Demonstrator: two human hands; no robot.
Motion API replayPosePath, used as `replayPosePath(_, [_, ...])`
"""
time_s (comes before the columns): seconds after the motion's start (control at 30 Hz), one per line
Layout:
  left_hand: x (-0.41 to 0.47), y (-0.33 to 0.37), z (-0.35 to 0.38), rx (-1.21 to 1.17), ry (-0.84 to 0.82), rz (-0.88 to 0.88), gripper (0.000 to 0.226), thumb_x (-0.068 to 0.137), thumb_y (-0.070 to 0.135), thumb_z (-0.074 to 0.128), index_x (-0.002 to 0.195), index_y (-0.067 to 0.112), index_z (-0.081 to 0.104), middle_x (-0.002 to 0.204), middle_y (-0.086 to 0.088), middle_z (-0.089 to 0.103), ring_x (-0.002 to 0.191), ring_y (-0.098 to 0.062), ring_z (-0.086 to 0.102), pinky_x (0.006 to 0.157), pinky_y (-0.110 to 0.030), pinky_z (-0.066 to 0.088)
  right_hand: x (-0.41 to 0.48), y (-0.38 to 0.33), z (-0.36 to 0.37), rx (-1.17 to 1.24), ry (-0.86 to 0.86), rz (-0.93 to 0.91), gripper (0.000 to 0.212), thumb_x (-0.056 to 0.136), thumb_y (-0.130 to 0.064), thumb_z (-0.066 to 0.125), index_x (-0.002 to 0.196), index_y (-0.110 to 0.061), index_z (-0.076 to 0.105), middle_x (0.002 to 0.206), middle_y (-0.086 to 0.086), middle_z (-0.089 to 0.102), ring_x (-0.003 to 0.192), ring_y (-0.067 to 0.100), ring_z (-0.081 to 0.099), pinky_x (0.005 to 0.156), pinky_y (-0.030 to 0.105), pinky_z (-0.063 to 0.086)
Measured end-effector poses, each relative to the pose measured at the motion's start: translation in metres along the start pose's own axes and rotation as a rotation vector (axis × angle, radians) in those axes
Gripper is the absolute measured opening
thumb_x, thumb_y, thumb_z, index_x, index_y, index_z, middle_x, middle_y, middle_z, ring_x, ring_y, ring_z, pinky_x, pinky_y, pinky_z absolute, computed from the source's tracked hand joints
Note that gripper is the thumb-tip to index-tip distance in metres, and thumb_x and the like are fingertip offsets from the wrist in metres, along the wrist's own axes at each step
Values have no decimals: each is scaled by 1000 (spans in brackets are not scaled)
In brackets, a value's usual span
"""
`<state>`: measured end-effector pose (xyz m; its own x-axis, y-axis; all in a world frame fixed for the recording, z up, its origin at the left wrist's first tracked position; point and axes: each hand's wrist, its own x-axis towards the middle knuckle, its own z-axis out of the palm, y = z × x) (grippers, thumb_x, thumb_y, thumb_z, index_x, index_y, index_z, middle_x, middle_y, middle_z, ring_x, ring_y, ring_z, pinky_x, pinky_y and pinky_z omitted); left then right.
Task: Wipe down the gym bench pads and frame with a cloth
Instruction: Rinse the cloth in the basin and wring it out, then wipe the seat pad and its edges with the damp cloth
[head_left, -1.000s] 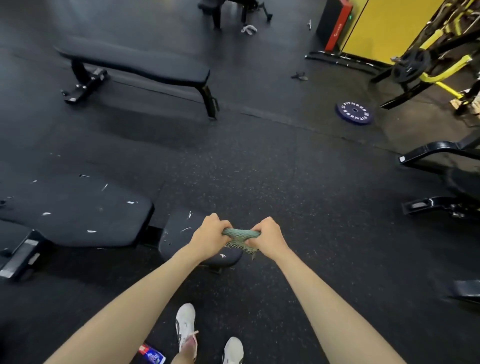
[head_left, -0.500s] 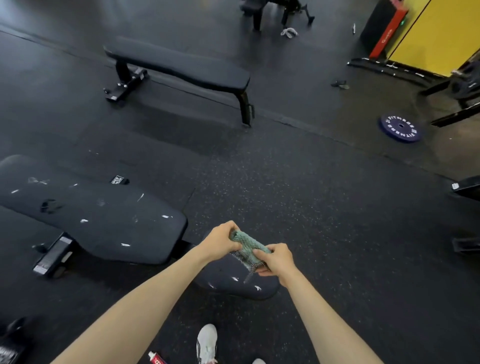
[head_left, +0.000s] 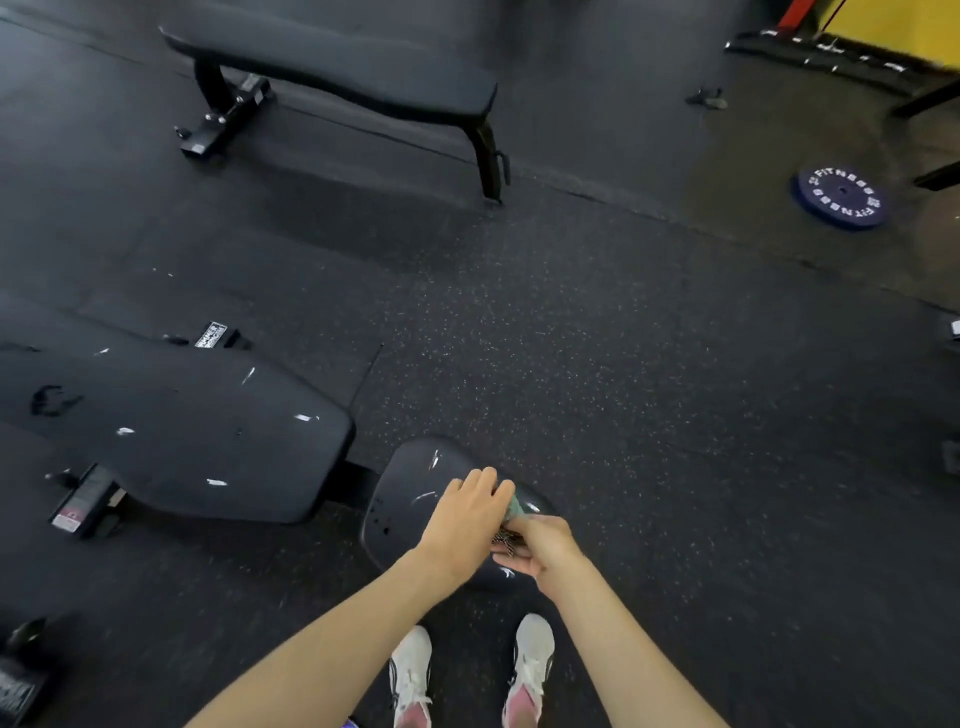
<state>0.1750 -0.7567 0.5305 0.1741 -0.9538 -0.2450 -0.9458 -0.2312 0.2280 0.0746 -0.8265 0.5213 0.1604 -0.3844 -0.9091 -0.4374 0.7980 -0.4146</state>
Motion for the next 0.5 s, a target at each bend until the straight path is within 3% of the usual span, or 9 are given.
replayPosePath(0.13, [9,13,45,-99,-79,-54,38,82,9,57,116,14,42,118,-3,42,106,-20,42,81,-28,36,36,23,-24,-5,-63,52,14,93,-4,57,106,0,63,92,16,71,80,25,69,74,36,58])
replayPosePath(0.23, [14,28,84,-267,-109,-107,44,84,13,53,127,15,42,121,-2,40,109,-19,38,85,-27,41,62,39,-44,-11,-96,59,16,95,-7,52,106,-8,64,96,8,69,90,18,65,89,35,50])
replayPosePath(0.37, [19,46,134,-377,-150,-253,57,83,20,61,135,20,37,124,-1,36,112,-19,35,88,-29,43,98,54,-64,-125,-118,82,21,89,-10,58,104,-6,71,98,8,74,96,17,67,87,28,50])
replayPosePath(0.5, [26,51,171,-471,-142,-463,50,84,12,60,130,19,42,120,0,41,112,-18,38,80,-27,45,126,69,-76,-297,-126,81,16,83,-21,64,91,-12,75,96,7,74,101,22,65,103,39,44])
